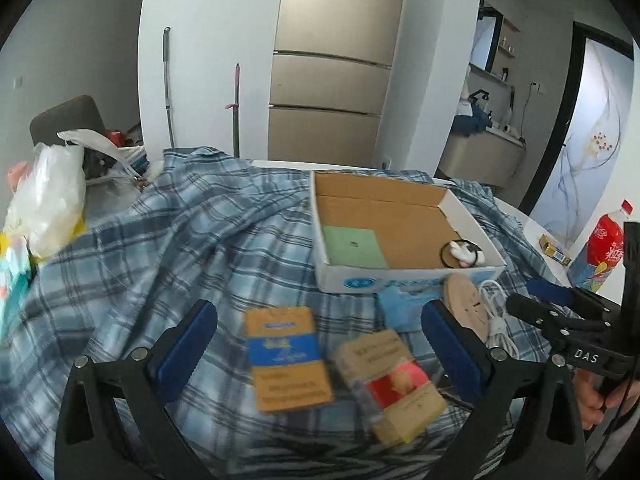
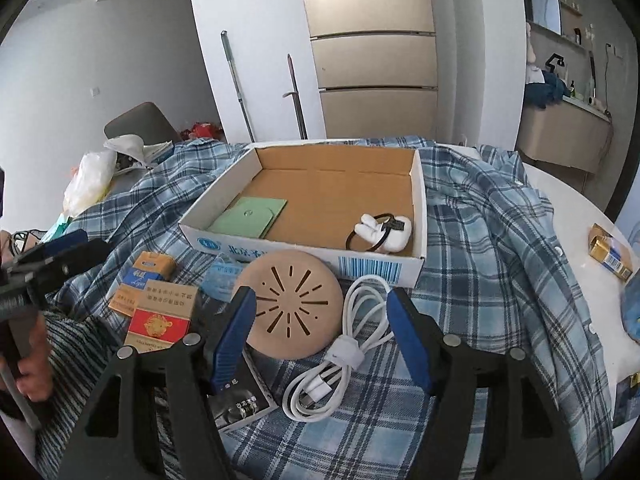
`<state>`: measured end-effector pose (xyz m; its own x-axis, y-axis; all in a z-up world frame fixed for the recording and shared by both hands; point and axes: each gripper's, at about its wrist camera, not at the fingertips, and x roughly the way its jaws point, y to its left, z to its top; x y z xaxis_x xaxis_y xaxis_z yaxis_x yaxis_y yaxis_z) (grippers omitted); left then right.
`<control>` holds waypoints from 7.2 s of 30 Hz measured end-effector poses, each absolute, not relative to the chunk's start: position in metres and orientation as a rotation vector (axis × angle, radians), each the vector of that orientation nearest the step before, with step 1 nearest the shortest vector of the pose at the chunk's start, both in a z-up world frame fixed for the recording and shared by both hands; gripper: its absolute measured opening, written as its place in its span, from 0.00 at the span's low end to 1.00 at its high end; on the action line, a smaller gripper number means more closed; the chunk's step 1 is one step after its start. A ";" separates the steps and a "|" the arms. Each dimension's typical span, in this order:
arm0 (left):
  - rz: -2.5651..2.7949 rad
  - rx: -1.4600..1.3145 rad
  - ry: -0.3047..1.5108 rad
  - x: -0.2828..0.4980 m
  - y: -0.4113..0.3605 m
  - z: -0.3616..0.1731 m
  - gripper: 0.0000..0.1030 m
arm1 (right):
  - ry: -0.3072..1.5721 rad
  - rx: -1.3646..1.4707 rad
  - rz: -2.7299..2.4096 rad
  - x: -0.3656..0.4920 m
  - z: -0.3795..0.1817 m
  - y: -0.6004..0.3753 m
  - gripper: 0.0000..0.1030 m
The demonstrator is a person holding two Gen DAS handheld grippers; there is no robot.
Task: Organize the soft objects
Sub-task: 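Grasp the blue-gold Liqun cigarette pack with the left gripper, then grasp the tan vented disc with the right gripper while the left gripper holds the pack, then carry the Liqun pack and tan disc toward the box with both grippers, then drop the Liqun pack into the box with the left gripper while the right gripper lowers the tan disc in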
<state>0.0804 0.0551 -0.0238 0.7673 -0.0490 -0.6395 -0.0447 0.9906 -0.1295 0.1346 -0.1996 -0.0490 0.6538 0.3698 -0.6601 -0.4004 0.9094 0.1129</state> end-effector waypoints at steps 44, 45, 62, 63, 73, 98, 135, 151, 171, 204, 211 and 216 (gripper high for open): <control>-0.007 -0.328 0.979 0.113 0.089 -0.088 0.63 | 0.735 -0.125 0.507 0.154 -0.061 -0.159 0.66; -0.010 -0.337 0.983 0.113 0.090 -0.089 0.62 | 0.735 -0.122 0.507 0.154 -0.061 -0.160 0.66; 0.000 -0.144 1.048 0.121 0.061 -0.096 0.74 | 0.748 -0.133 0.499 0.155 -0.065 -0.159 0.66; 0.004 -0.131 1.051 0.122 0.059 -0.096 0.74 | 0.749 -0.133 0.500 0.155 -0.065 -0.159 0.66; 0.004 -0.191 0.963 0.111 0.071 -0.086 0.52 | 0.813 -0.073 0.534 0.165 -0.072 -0.164 0.66; -0.189 -0.031 0.590 0.063 0.031 -0.034 0.52 | 0.839 -0.115 0.598 0.161 -0.080 -0.152 0.40; -0.219 -0.009 0.557 0.057 0.026 -0.032 0.53 | 0.652 -0.151 0.575 0.145 -0.061 -0.155 0.74; -0.129 0.061 0.422 0.033 0.004 -0.008 0.53 | 0.342 -0.189 0.507 0.103 -0.029 -0.158 0.74; -0.104 0.040 0.215 0.110 -0.043 0.091 0.53 | 0.151 -0.001 0.262 0.159 0.081 -0.193 0.76; 0.003 0.037 0.556 0.202 -0.017 -0.018 0.86 | 0.629 -0.118 0.345 0.236 -0.043 -0.169 0.82; -0.008 0.019 0.553 0.200 -0.014 -0.016 0.86 | 0.615 -0.105 0.329 0.238 -0.040 -0.173 0.85; 0.004 0.025 0.543 0.199 -0.013 -0.015 0.86 | 0.603 -0.104 0.319 0.239 -0.038 -0.175 0.85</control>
